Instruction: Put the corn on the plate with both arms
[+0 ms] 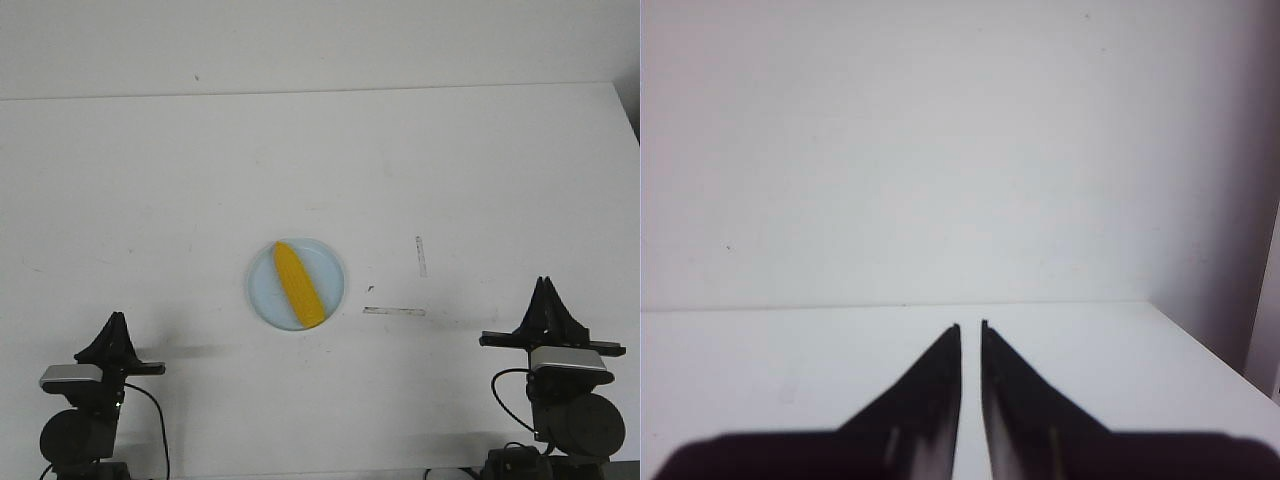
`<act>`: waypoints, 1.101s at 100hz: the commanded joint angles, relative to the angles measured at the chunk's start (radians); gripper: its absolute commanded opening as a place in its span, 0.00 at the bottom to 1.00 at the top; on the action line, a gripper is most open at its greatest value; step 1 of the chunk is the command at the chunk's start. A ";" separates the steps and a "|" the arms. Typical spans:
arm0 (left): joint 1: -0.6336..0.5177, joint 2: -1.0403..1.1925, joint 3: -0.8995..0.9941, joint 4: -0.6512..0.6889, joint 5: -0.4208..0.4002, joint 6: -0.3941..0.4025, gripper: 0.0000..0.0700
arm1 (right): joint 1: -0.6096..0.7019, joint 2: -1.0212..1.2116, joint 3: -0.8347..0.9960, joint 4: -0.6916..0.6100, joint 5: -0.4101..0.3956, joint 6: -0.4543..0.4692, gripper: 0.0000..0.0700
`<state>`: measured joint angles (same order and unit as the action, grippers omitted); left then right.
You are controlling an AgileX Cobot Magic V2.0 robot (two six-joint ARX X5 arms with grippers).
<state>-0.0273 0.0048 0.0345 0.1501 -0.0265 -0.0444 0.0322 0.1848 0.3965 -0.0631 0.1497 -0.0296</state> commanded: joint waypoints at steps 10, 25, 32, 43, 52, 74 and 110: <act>0.000 -0.002 -0.022 0.015 -0.003 -0.005 0.00 | 0.001 -0.002 0.000 0.010 -0.002 0.010 0.05; 0.000 -0.002 -0.022 0.015 -0.003 -0.005 0.00 | 0.001 -0.002 0.000 0.010 -0.002 0.010 0.05; 0.000 -0.002 -0.022 0.015 -0.003 -0.005 0.00 | 0.001 -0.002 0.000 0.010 -0.002 0.010 0.05; 0.000 -0.002 -0.022 0.015 -0.003 -0.005 0.00 | 0.001 -0.002 0.000 0.010 -0.002 0.010 0.05; 0.000 -0.002 -0.022 0.015 -0.003 -0.005 0.00 | 0.001 -0.002 0.000 0.010 -0.002 0.010 0.05; 0.000 -0.002 -0.022 0.015 -0.003 -0.005 0.00 | 0.001 -0.002 0.000 0.011 -0.002 0.010 0.05; 0.000 -0.002 -0.022 0.015 -0.003 -0.005 0.00 | 0.001 -0.003 0.000 0.006 -0.008 0.005 0.06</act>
<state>-0.0277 0.0048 0.0345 0.1501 -0.0273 -0.0444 0.0322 0.1848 0.3965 -0.0639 0.1516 -0.0296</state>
